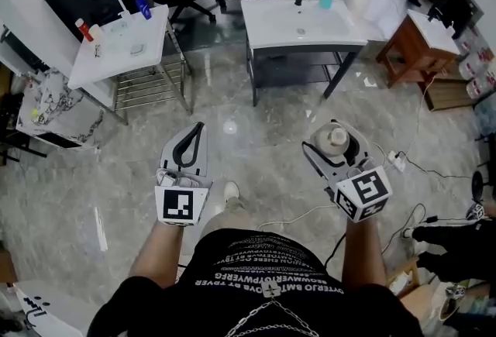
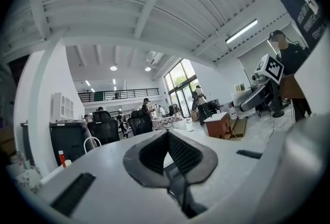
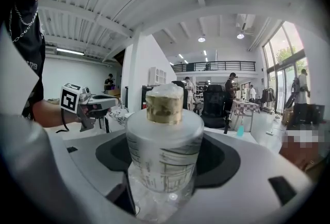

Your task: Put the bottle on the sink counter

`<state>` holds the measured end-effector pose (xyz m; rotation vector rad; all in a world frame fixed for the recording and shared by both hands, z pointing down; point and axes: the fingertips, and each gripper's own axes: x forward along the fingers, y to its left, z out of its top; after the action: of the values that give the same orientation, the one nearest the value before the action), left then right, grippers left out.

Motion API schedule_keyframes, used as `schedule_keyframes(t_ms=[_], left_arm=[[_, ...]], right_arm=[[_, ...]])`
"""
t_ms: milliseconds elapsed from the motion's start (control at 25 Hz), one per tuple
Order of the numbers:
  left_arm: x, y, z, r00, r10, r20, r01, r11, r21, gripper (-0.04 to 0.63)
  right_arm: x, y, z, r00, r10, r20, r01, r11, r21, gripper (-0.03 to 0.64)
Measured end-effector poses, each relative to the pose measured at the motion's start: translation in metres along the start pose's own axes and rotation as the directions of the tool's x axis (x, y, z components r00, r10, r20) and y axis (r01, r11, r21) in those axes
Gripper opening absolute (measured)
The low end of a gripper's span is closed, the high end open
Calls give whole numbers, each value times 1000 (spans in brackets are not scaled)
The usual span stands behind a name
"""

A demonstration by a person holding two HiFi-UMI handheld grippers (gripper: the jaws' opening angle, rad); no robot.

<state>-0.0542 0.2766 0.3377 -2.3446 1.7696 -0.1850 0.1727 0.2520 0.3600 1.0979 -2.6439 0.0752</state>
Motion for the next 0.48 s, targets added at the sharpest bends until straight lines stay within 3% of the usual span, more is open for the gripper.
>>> schedule_keyframes(t_ms=[480], left_arm=[[120,115,-39,995,-93,33,93,995,-17,6]], right_arm=[[157,-21,40,998,-56,-34,57,998,31,333]])
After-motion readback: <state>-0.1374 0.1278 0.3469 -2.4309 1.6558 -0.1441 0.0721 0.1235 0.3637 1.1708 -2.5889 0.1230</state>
